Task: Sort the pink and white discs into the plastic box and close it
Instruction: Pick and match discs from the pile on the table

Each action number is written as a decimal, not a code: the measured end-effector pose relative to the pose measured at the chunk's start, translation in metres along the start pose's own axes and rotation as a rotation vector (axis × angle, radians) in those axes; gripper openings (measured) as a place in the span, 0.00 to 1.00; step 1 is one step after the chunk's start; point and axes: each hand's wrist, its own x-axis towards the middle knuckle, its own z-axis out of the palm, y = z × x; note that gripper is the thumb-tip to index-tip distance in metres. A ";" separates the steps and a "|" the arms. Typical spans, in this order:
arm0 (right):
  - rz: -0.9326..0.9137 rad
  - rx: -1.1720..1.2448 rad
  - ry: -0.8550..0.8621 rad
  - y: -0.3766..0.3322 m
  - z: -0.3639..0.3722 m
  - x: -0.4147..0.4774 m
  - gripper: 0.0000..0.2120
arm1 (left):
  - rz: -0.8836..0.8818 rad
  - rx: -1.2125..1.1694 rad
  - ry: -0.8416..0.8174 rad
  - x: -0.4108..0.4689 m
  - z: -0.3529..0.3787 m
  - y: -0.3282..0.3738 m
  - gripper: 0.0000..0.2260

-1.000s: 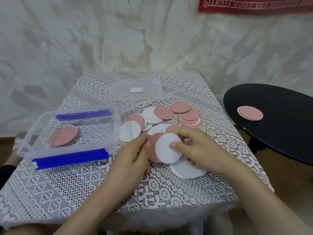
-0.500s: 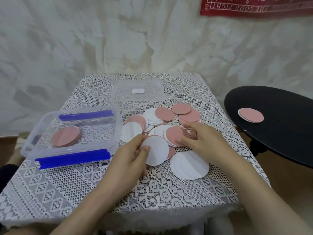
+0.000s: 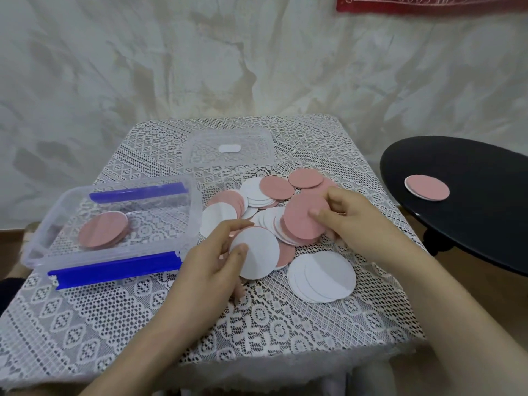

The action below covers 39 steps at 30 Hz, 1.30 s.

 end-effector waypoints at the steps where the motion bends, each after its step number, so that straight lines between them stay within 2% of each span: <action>1: -0.010 0.025 -0.035 -0.003 0.001 -0.005 0.09 | -0.001 -0.012 0.009 -0.001 0.000 -0.001 0.12; 4: -0.008 0.058 -0.173 -0.008 0.012 -0.021 0.04 | 0.004 -0.033 0.018 -0.006 -0.003 0.000 0.12; 7: -0.011 0.009 -0.213 -0.008 0.031 -0.033 0.03 | 0.018 -0.050 -0.011 -0.013 -0.003 -0.001 0.13; 9: 0.003 0.044 -0.200 -0.009 0.043 -0.038 0.01 | 0.035 -0.071 -0.037 -0.017 -0.001 -0.002 0.13; 12: -0.032 0.005 -0.131 -0.010 0.053 -0.042 0.04 | 0.066 -0.074 -0.063 -0.022 -0.001 -0.005 0.12; 17: -0.163 -0.252 -0.064 -0.012 0.056 -0.052 0.09 | 0.184 0.237 -0.029 -0.028 -0.006 -0.017 0.15; 20: -0.242 -0.458 -0.071 -0.016 0.056 -0.060 0.08 | 0.239 0.373 -0.010 -0.032 -0.006 -0.018 0.13; 25: -0.316 -0.503 -0.082 -0.017 0.062 -0.067 0.06 | 0.288 0.472 -0.013 -0.036 -0.007 -0.017 0.15; 32: -0.359 -0.534 -0.042 -0.018 0.064 -0.069 0.08 | 0.308 0.428 0.039 -0.035 -0.008 -0.018 0.09; 36: -0.332 -0.582 -0.096 -0.019 0.069 -0.069 0.07 | 0.289 0.428 0.017 -0.033 -0.008 -0.023 0.07; 39: -0.358 -0.556 -0.051 -0.022 0.069 -0.067 0.07 | 0.285 0.382 0.045 -0.034 -0.010 -0.022 0.06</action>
